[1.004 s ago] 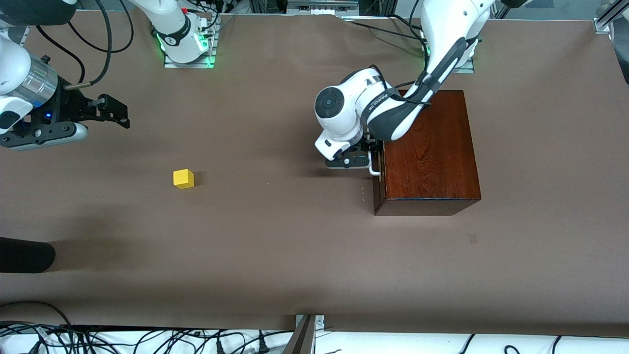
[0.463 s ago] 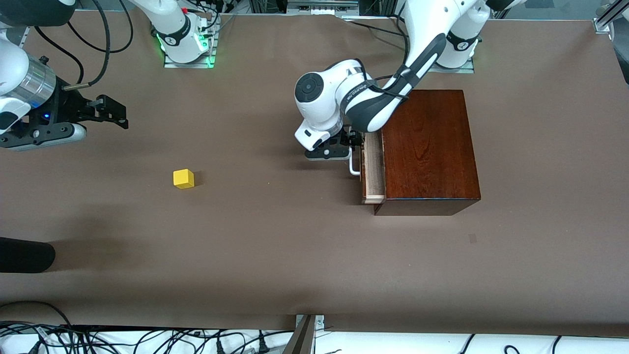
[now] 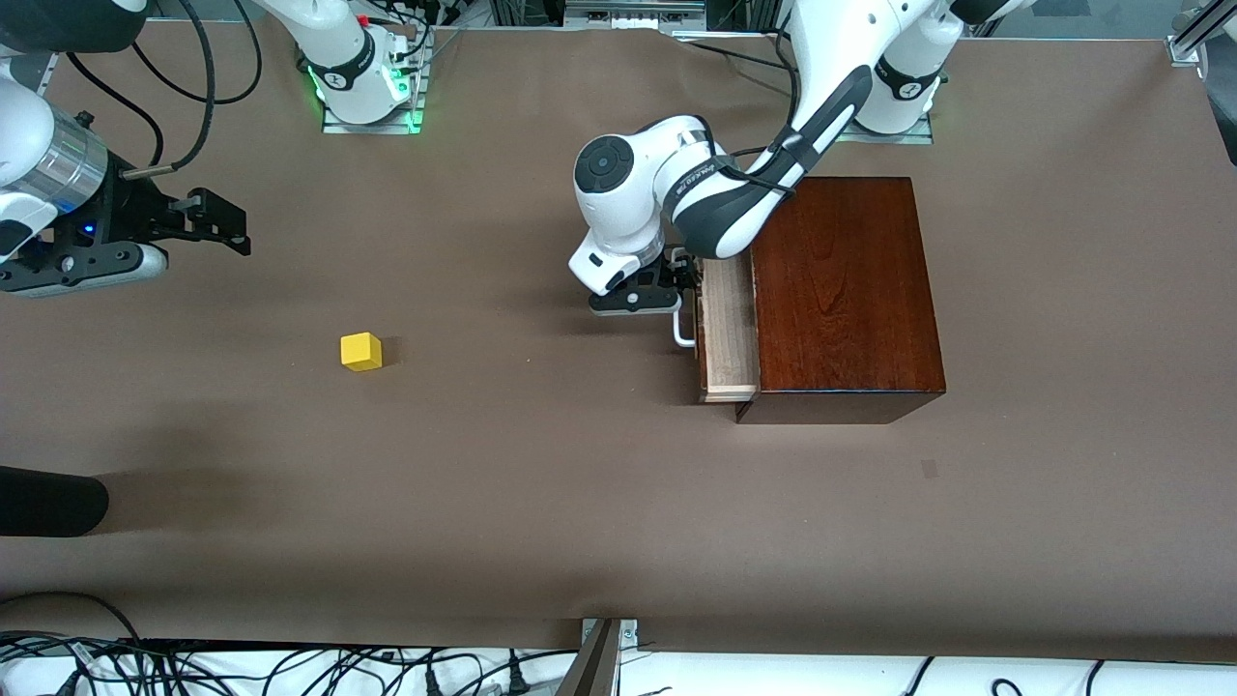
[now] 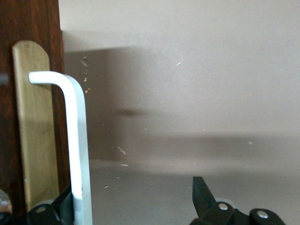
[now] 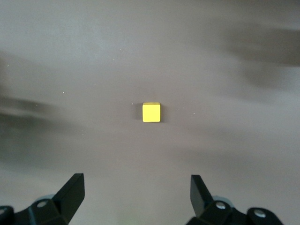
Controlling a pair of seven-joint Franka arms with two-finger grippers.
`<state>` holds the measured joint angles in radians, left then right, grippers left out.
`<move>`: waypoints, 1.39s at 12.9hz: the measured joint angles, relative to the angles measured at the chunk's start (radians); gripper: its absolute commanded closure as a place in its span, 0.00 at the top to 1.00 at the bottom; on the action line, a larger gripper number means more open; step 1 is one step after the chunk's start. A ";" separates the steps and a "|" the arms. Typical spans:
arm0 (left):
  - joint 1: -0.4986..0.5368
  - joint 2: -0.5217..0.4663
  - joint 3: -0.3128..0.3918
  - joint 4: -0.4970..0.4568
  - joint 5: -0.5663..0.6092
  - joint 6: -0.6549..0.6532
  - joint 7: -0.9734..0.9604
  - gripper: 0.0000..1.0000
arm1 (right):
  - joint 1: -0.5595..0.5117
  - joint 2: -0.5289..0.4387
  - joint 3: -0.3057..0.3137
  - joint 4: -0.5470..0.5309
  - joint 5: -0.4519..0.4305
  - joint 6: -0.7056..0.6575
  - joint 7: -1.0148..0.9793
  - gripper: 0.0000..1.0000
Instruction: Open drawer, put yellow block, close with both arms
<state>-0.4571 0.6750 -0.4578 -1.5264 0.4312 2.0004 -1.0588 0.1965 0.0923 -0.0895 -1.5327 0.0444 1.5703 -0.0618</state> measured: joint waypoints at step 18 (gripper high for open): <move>0.362 -0.338 0.124 0.289 -0.330 -0.653 0.721 1.00 | 0.004 0.063 0.009 -0.329 0.000 0.409 0.003 1.00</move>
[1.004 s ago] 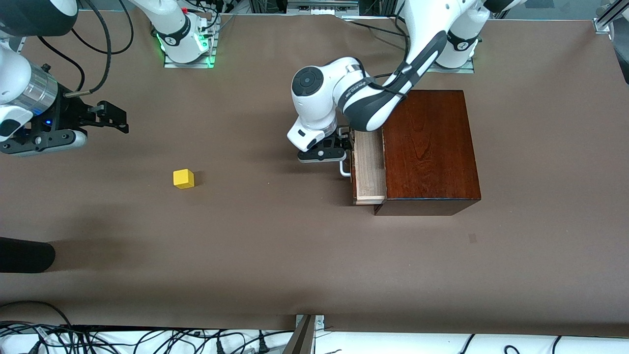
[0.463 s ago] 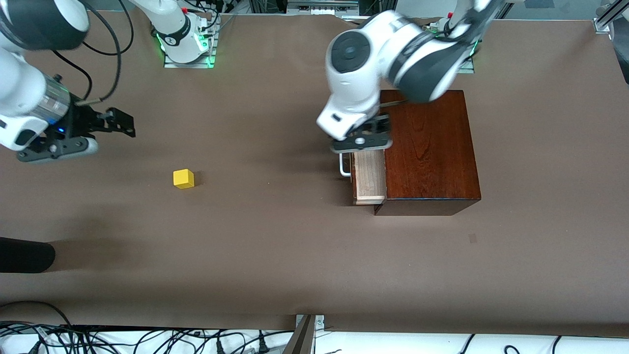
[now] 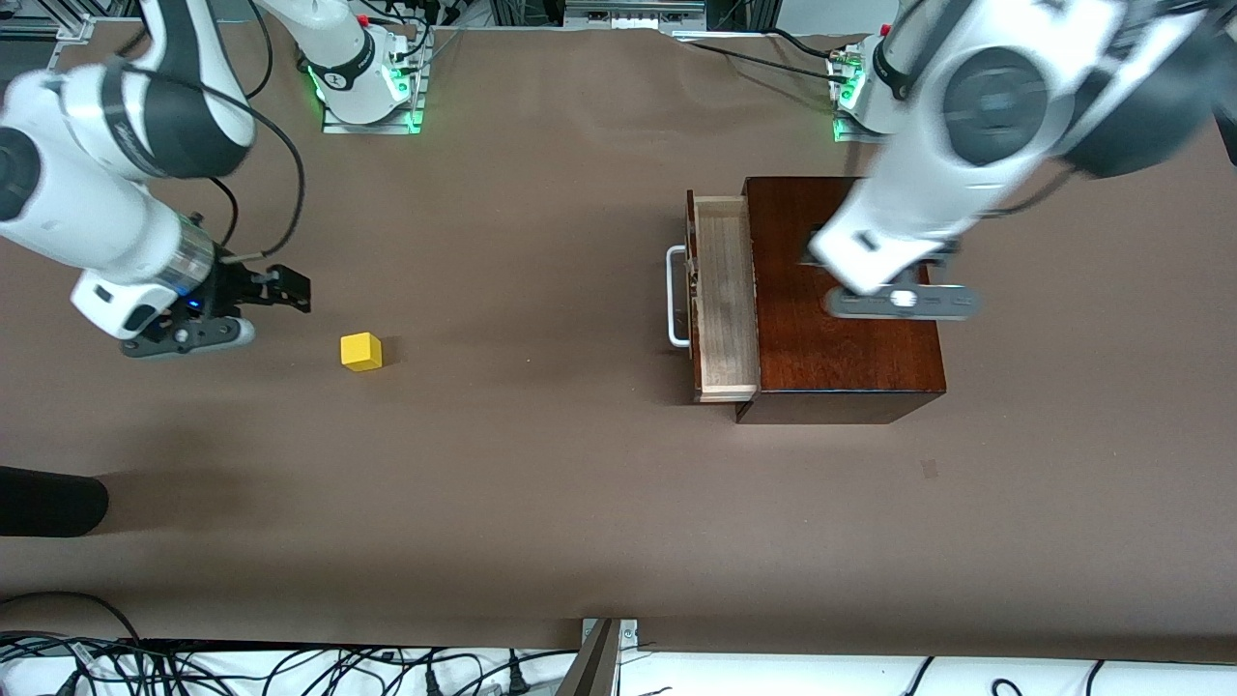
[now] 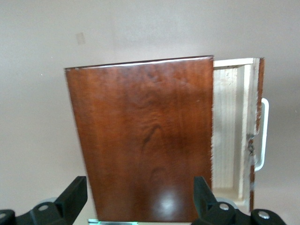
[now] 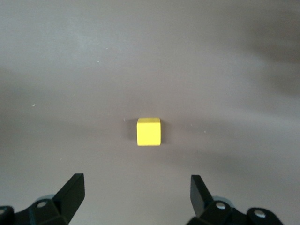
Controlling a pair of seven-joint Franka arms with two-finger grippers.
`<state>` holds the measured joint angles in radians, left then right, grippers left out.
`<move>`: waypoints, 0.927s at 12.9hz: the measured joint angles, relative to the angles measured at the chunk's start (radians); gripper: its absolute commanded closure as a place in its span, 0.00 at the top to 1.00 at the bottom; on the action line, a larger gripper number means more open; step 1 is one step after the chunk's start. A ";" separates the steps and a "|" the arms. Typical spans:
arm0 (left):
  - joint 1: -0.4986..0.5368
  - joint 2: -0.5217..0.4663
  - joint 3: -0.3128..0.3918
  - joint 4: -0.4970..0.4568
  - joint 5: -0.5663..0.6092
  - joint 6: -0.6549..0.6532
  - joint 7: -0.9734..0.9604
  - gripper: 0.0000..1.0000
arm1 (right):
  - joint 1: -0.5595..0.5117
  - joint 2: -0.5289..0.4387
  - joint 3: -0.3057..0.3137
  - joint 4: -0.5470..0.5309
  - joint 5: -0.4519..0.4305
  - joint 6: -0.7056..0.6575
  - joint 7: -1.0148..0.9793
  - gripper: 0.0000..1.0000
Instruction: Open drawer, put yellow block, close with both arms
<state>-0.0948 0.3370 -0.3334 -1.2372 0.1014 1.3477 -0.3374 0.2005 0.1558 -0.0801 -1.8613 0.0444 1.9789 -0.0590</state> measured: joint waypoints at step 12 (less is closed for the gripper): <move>0.036 -0.323 0.339 -0.417 -0.099 0.302 0.347 1.00 | 0.001 0.208 0.002 -0.242 0.000 0.515 0.003 1.00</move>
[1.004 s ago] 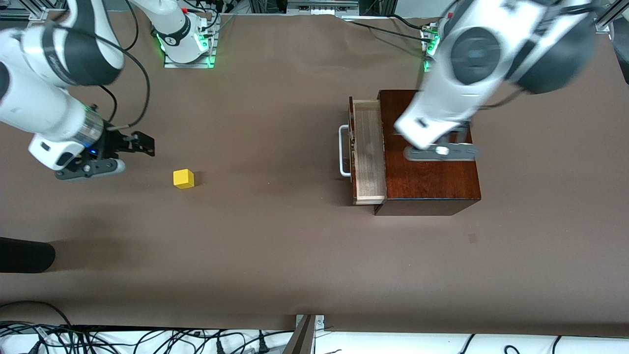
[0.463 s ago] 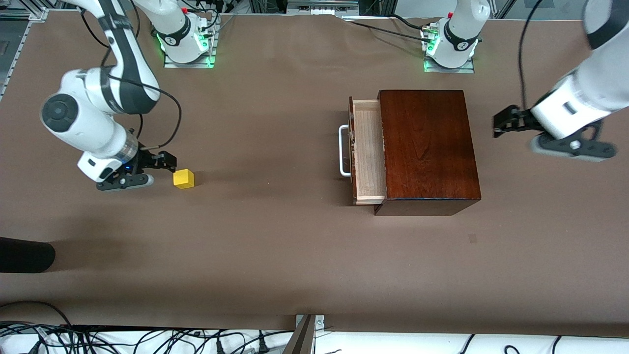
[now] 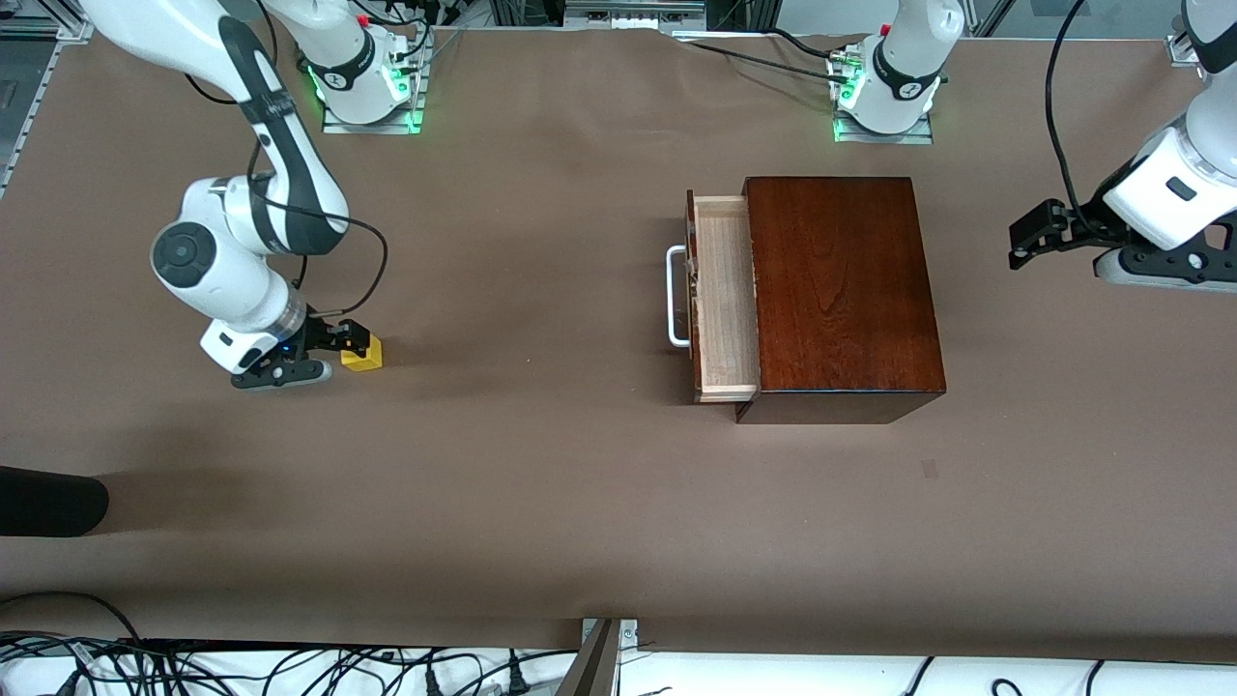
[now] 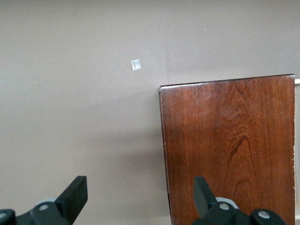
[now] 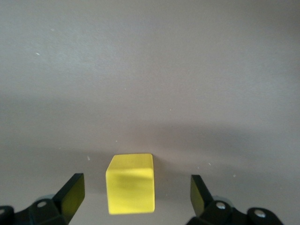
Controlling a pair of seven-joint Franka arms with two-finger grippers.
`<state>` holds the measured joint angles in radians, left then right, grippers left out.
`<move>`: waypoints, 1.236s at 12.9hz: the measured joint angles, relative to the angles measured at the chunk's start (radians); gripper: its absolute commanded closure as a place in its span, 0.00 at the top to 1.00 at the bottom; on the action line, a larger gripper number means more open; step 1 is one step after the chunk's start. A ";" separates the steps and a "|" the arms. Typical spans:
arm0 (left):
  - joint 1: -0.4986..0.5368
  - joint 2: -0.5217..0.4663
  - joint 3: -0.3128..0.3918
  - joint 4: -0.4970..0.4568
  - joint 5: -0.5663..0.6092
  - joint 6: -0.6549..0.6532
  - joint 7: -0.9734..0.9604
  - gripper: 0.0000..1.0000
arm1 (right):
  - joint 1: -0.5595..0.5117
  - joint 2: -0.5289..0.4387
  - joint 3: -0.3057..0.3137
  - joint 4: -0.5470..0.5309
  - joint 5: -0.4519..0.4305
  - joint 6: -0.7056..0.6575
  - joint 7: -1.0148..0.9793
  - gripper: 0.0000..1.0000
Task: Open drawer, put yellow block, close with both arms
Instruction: 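Lower the right gripper over the yellow cube and grasp it, then lift the yellow cube and carry it over the open drawer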
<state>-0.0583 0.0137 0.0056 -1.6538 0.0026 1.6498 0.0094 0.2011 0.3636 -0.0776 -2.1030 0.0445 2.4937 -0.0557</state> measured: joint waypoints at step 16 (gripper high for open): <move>0.006 0.004 -0.001 0.005 0.000 -0.014 -0.001 1.00 | 0.001 0.061 0.024 -0.023 0.000 0.076 -0.003 0.06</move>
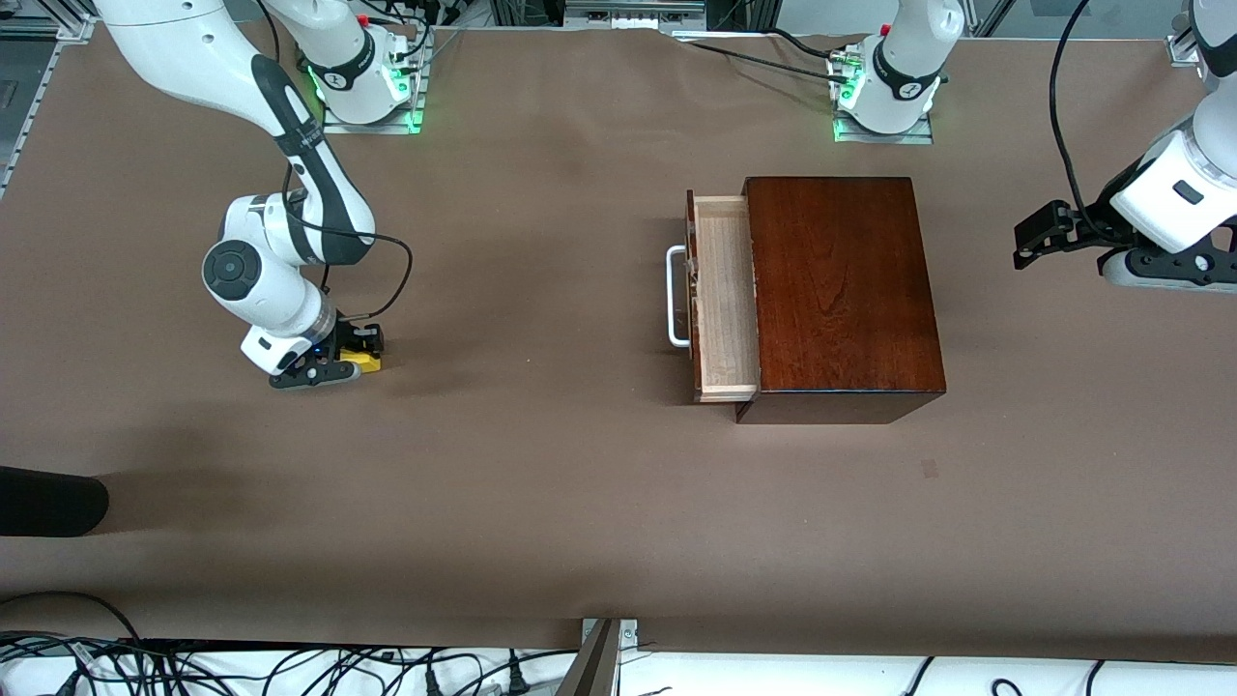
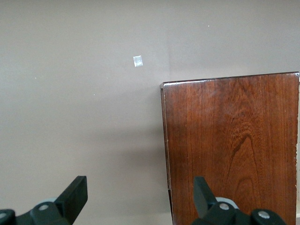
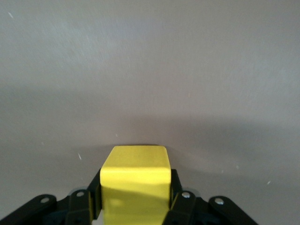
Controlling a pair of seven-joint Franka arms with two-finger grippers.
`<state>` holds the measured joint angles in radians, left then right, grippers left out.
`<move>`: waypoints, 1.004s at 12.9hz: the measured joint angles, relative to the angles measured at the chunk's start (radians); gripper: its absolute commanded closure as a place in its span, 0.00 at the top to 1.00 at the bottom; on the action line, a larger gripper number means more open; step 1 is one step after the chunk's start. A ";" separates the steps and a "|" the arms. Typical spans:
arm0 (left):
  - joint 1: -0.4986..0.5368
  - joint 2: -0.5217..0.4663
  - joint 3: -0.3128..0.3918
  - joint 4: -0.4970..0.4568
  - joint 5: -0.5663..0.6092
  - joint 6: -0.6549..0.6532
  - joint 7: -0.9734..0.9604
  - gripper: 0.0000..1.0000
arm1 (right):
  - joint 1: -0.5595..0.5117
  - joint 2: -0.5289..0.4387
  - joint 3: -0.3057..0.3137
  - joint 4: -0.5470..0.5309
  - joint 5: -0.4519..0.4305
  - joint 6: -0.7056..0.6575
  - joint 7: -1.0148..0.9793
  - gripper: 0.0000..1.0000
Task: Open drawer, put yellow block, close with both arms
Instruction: 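Lift the yellow cube and carry it over the open drawer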
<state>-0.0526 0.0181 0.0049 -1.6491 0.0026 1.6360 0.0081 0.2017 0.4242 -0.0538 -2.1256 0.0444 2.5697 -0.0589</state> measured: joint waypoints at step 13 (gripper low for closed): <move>0.001 0.001 0.000 0.001 0.000 0.000 0.000 1.00 | 0.262 -0.035 0.107 0.522 -0.035 -0.514 -0.034 0.06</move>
<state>-0.0521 0.0189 0.0049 -1.6483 0.0026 1.6360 0.0080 0.4632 0.3887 0.0537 -1.6032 0.0091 2.0554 -0.0930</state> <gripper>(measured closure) 0.000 0.445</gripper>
